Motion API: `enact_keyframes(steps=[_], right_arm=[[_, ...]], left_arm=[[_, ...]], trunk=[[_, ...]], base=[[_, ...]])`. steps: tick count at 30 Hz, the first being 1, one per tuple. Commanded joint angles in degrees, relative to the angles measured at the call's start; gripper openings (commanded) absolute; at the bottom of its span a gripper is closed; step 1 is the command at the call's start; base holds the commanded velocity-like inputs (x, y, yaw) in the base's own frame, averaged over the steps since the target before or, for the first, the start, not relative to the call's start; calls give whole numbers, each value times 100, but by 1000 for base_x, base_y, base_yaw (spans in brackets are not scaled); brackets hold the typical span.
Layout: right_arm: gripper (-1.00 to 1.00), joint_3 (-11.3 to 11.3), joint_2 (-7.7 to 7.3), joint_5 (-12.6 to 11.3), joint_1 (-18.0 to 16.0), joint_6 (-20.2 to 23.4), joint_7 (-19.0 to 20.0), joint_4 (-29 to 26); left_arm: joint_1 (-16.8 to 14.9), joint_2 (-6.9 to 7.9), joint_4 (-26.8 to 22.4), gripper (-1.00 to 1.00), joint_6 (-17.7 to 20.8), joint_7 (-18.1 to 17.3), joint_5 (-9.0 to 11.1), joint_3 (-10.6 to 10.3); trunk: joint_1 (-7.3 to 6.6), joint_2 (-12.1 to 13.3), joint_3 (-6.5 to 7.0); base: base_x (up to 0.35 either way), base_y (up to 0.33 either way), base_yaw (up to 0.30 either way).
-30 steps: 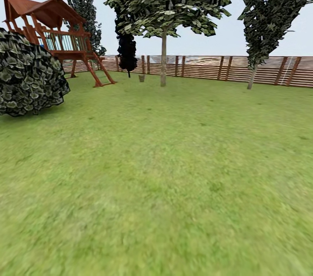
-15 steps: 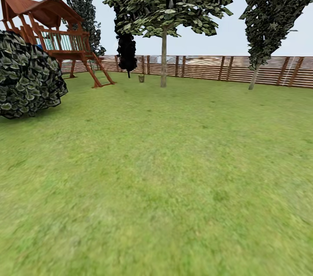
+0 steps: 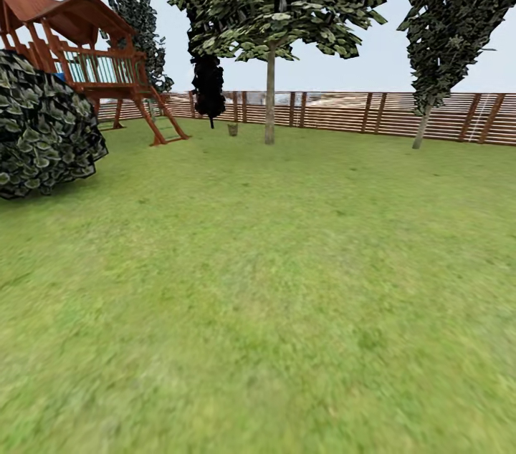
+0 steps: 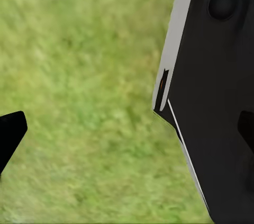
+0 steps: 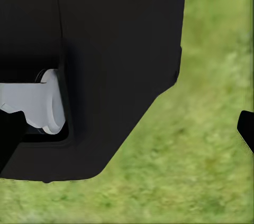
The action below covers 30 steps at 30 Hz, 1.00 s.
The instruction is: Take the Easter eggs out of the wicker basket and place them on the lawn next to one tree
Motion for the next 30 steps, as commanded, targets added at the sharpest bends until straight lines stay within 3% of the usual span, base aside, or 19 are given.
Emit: enact_keyframes(steps=[1,30], right_arm=[[100,-4,1,2,-2,-16,-5,3],[100,-4,1,2,-2,-16,-5,3]], left_arm=[[0,0,-2,100,-15,6,33,-9],[0,0,-2,100,-15,6,33,-9]], trunk=[[7,-9,-8],[7,-9,-8]], base=[[337,0,0],[337,0,0]])
